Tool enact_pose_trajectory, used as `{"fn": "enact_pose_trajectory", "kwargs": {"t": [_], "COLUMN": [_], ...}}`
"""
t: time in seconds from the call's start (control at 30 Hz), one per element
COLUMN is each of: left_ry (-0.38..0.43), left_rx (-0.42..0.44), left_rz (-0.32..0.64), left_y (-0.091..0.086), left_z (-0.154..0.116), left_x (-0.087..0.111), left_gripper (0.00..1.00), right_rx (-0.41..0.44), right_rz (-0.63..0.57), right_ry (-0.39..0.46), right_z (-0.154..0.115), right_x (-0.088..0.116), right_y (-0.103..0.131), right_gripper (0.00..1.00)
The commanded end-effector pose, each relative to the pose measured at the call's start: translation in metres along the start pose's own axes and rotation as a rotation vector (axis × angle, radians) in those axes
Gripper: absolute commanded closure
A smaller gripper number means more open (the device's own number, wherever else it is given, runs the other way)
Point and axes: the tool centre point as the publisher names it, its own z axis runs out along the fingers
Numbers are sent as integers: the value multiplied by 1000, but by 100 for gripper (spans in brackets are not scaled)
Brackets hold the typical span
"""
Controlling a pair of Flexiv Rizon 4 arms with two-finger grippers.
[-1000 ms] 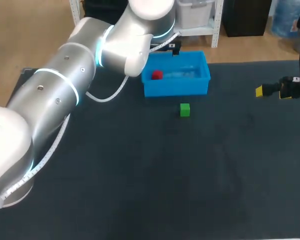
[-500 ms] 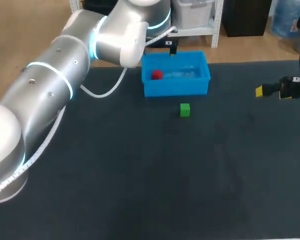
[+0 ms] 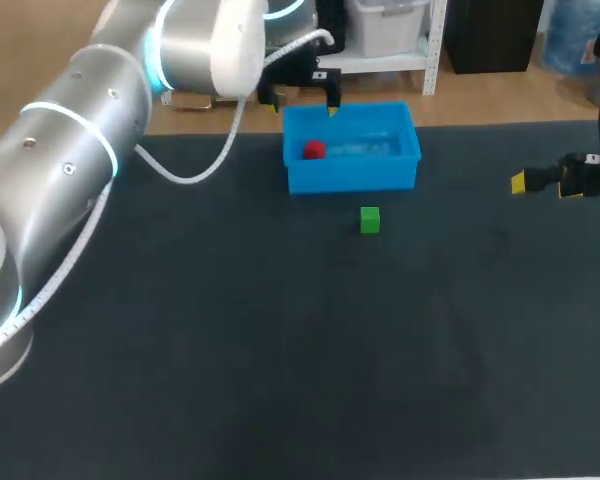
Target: Use the left arm to pick the red cube and place it into the blue plastic box first, then use the right arm to grasp the green cube and put it into the same blue plastic box after the first action is fully finished.
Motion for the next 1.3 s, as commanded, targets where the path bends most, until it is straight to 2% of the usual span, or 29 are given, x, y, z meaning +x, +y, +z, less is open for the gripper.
{"fn": "enact_pose_trajectory", "kwargs": {"t": [0.03, 0.3, 0.73, 1.3], "left_ry": [89, 57, 4, -28], "left_rx": [15, 66, 197, 284], "left_rz": [17, 66, 128, 211], "left_y": [5, 9, 20, 40], "left_z": [-11, -29, -59, -94], "left_x": [3, 18, 42, 85], "left_gripper": [0, 0, 0, 0], "right_rx": [1, 1, 1, 1], "right_rz": [0, 0, 0, 0], "right_ry": [1, 1, 1, 1], "right_z": [0, 0, 0, 0], "right_x": [0, 0, 0, 0], "right_y": [0, 0, 0, 0], "right_gripper": [0, 0, 0, 0]}}
